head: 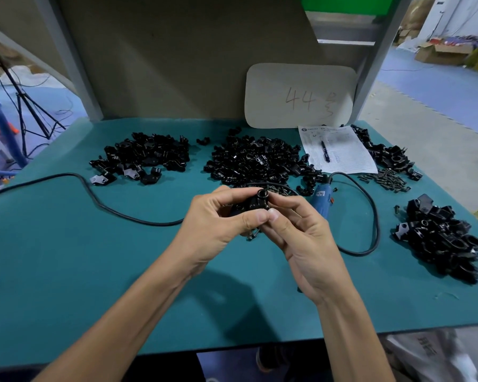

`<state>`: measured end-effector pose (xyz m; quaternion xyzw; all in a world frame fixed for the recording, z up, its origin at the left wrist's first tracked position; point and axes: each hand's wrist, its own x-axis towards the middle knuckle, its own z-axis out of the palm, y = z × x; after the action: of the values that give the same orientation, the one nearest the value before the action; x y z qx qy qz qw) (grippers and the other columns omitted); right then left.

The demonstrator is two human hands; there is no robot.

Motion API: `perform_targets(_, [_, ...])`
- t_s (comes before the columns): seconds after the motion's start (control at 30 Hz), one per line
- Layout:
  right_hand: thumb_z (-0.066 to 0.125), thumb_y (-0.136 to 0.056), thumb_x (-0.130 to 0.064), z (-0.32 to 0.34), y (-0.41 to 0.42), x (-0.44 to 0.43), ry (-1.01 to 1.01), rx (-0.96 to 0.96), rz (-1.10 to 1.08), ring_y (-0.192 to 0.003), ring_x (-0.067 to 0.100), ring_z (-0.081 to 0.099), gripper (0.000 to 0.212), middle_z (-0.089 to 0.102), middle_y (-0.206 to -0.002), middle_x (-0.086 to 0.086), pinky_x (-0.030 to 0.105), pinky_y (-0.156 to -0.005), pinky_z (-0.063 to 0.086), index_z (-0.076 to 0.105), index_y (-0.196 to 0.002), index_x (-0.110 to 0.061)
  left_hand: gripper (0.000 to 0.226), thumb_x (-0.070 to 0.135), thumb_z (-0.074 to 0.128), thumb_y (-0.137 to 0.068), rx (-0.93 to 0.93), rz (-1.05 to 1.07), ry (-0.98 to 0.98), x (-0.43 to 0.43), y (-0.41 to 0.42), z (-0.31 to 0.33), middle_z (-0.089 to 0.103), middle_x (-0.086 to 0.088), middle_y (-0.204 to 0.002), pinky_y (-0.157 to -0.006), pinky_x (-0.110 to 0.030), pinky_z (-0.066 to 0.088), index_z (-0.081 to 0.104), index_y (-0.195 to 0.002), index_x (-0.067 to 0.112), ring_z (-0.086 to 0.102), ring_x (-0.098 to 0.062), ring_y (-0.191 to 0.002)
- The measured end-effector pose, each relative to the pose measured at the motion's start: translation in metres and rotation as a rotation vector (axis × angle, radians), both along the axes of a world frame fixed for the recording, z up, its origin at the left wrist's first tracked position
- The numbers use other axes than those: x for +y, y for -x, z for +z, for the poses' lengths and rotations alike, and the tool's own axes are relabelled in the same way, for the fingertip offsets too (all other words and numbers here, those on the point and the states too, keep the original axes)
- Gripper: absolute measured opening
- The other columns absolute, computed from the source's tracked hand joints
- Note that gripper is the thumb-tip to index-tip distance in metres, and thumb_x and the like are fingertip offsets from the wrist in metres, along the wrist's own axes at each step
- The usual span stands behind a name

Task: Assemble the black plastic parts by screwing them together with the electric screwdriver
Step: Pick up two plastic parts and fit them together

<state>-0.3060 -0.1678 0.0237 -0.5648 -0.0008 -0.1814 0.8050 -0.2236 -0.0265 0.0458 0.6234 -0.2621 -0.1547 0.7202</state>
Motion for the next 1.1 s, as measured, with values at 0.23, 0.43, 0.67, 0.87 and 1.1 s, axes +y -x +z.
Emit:
perform_targets(0.23, [0.067,-0.096,-0.021,-0.012,-0.024,-0.021,0.099,0.089,-0.043,-0.114,0.020,0.070,0.023,0.075,-0.119,0.003,0.031,-0.094,0.057,0.076,-0.116,-0.028,0.033,0.023,0.085,-0.065,0.069,0.053,-0.002,0.008,-0.021,-0.009,0.068,0.014,-0.087,-0.064,-0.019,0.053,0.082,-0.098,0.027,0.063,-0.007,-0.065])
perform_targets(0.43, [0.068,-0.099,-0.029,-0.051,-0.073,-0.033,1.204,0.618,-0.027,-0.097,0.017,0.067,0.024,0.070,-0.106,-0.005,0.036,-0.088,0.055,0.069,-0.122,-0.025,0.043,0.026,0.085,-0.060,0.128,0.139,-0.061,0.018,-0.038,-0.017,0.069,-0.010,-0.108,-0.065,-0.017,0.053,0.076,-0.101,0.022,0.061,-0.008,-0.057])
perform_targets(0.67, [0.051,-0.107,-0.028,-0.081,-0.097,-0.021,1.546,0.631,0.028,-0.106,0.032,0.058,0.020,0.051,-0.118,0.009,0.033,-0.079,0.037,0.063,-0.118,-0.018,0.048,0.035,0.087,-0.056,0.118,0.142,-0.084,0.025,-0.043,-0.020,0.066,-0.010,-0.106,-0.067,-0.017,0.052,0.078,-0.102,0.024,0.060,-0.010,-0.059])
perform_targets(0.87, [0.055,-0.106,-0.025,-0.057,-0.078,-0.039,1.143,0.424,-0.166,-0.072,0.017,0.062,0.011,0.064,-0.081,-0.003,0.026,-0.059,0.046,0.055,-0.096,-0.018,0.035,0.031,0.085,-0.061,0.027,0.167,-0.129,0.027,-0.040,-0.017,0.059,0.000,-0.090,-0.066,-0.015,0.051,0.079,-0.095,0.032,0.061,-0.008,-0.063])
perform_targets(1.1, [0.076,-0.086,-0.029,-0.008,-0.045,-0.021,0.177,0.106,0.019,-0.080,0.015,0.070,0.017,0.076,-0.090,0.003,0.025,-0.075,0.057,0.081,-0.100,-0.020,0.035,0.024,0.084,-0.067,-0.039,0.155,-0.146,0.024,-0.039,-0.016,0.058,0.002,-0.085,-0.066,-0.015,0.051,0.079,-0.102,0.021,0.061,-0.008,-0.064])
